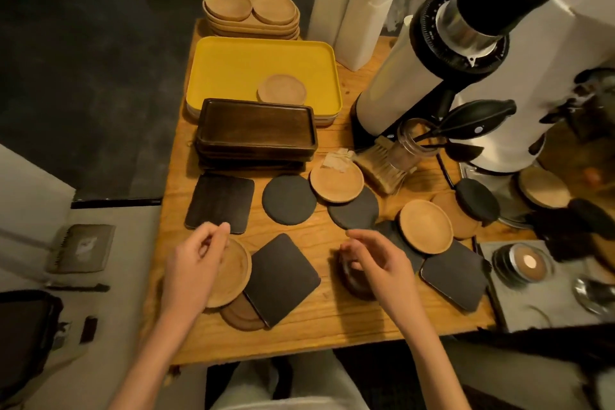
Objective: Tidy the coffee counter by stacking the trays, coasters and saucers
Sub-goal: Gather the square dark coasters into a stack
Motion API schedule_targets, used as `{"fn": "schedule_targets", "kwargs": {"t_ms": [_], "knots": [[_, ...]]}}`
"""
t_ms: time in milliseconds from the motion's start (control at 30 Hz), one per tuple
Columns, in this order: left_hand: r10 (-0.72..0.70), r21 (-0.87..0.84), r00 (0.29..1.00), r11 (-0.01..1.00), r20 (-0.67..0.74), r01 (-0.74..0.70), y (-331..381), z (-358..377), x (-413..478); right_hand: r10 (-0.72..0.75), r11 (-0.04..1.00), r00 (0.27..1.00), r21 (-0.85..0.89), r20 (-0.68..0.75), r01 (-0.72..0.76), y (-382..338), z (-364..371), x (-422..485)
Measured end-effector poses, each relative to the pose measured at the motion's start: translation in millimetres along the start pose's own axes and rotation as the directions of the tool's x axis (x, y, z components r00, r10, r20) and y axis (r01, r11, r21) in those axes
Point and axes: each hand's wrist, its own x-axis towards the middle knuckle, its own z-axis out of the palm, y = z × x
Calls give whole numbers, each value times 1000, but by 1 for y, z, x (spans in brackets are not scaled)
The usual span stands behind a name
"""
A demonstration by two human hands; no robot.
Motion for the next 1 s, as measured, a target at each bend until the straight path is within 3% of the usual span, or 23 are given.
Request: {"fn": "schedule_targets", "kwargs": {"t_ms": [100, 333, 567, 800, 1000], "knots": [[22, 11, 998, 1000, 66, -23, 3, 18, -11, 17, 999, 998, -29, -66, -19, 12, -10, -18], [62, -15, 984, 998, 169, -61, 29, 67, -41, 38, 992, 993, 122, -116, -23, 21, -51, -41], [133, -6, 987, 991, 87, -133, 56, 109, -53, 3, 986, 994, 166, -114, 16, 32, -112, -49], [68, -99, 998, 993, 4, -67, 90, 248, -101, -119, 985, 982, 104, -147, 135, 74, -277, -55], [114, -82, 993, 990, -11, -115, 125, 326, -149, -185, 979, 957, 43, -225, 200, 96, -375, -61]]}}
